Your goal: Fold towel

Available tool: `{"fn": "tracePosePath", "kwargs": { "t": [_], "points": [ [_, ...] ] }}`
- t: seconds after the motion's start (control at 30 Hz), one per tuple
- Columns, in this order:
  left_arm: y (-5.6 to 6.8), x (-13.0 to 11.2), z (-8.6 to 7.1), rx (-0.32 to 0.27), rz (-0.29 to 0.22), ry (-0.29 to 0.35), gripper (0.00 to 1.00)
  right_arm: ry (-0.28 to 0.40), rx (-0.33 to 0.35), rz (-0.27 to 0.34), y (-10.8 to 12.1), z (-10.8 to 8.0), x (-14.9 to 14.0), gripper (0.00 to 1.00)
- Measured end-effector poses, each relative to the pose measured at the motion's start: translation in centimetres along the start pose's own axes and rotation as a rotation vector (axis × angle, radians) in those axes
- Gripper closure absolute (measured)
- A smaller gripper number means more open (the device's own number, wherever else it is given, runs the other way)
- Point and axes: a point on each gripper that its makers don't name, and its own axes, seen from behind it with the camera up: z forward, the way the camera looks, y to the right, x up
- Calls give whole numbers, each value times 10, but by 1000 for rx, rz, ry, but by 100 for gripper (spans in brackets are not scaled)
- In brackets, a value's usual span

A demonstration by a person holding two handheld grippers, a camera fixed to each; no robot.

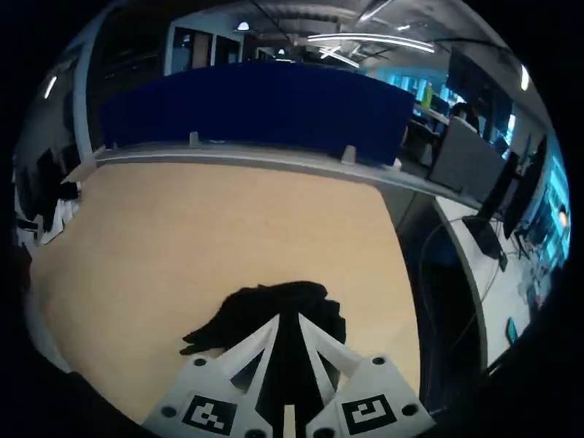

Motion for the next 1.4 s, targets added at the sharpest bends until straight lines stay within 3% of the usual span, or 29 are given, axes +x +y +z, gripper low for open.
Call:
{"fn": "tracePosePath", "kwargs": {
  "t": [0.3,0.7,0.97,1.4],
  "points": [
    [4,-3,1,5,16,-4,4,-58,-57,92,28,-4,-62,97],
    [11,-7,0,6,26,-6,4,-168,-86,159,29,8,-133,97],
    [10,-4,-2,12,31,-3,4,-182,-100,182,33,12,-144,97],
    [13,0,-5,13,36,1,3,-196,-138,156,38,11,-153,91]
  ]
}}
